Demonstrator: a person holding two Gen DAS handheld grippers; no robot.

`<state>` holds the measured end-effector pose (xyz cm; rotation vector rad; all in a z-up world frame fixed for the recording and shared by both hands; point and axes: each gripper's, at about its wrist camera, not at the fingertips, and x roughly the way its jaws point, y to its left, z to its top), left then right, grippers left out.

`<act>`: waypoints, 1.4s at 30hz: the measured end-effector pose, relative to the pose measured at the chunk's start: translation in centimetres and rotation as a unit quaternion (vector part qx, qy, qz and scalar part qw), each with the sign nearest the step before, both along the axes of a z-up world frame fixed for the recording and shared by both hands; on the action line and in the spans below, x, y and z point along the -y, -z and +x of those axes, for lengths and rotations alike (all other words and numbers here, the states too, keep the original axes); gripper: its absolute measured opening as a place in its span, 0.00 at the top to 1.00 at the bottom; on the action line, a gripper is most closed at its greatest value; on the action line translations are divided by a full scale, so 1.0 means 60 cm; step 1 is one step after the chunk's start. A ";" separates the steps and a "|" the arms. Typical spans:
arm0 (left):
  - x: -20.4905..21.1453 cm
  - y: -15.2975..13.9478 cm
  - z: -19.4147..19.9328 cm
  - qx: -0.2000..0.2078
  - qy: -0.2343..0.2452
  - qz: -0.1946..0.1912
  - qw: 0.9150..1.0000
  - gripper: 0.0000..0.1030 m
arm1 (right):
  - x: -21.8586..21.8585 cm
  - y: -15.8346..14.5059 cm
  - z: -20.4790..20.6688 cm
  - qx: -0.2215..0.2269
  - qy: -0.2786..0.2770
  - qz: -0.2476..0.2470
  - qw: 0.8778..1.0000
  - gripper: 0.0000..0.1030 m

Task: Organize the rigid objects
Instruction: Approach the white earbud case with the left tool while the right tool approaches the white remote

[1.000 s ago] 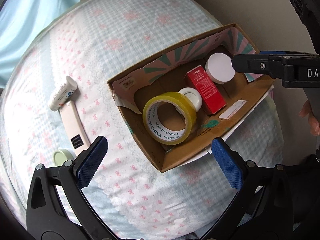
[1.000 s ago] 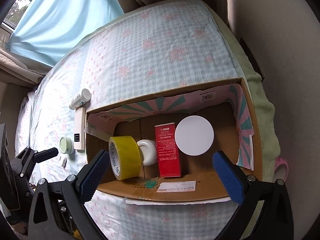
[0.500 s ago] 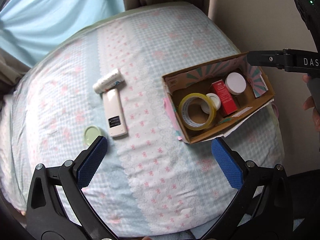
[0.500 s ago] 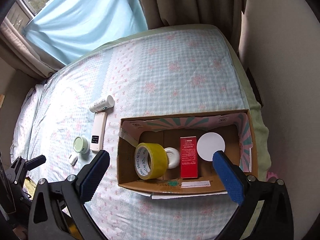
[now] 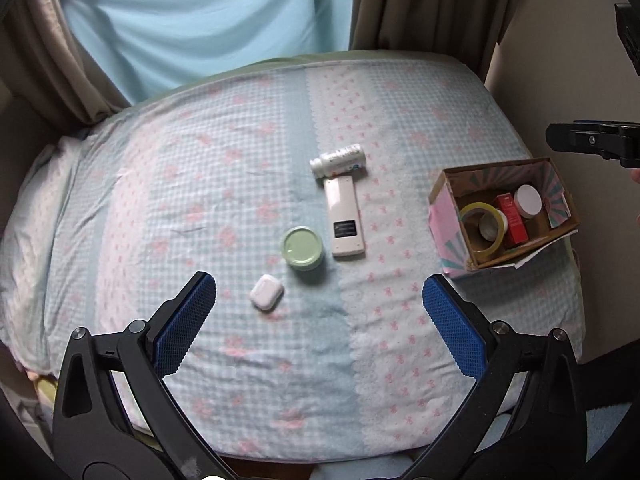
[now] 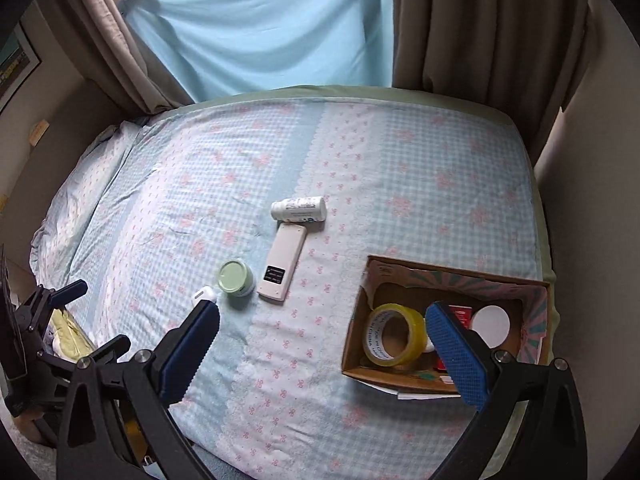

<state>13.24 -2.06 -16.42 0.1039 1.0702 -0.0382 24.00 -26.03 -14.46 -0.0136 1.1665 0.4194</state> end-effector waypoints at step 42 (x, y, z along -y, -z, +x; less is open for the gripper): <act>-0.188 0.507 0.176 -0.200 0.216 -0.071 0.953 0.19 | -0.331 0.537 0.237 -0.267 0.134 -0.127 0.946 0.09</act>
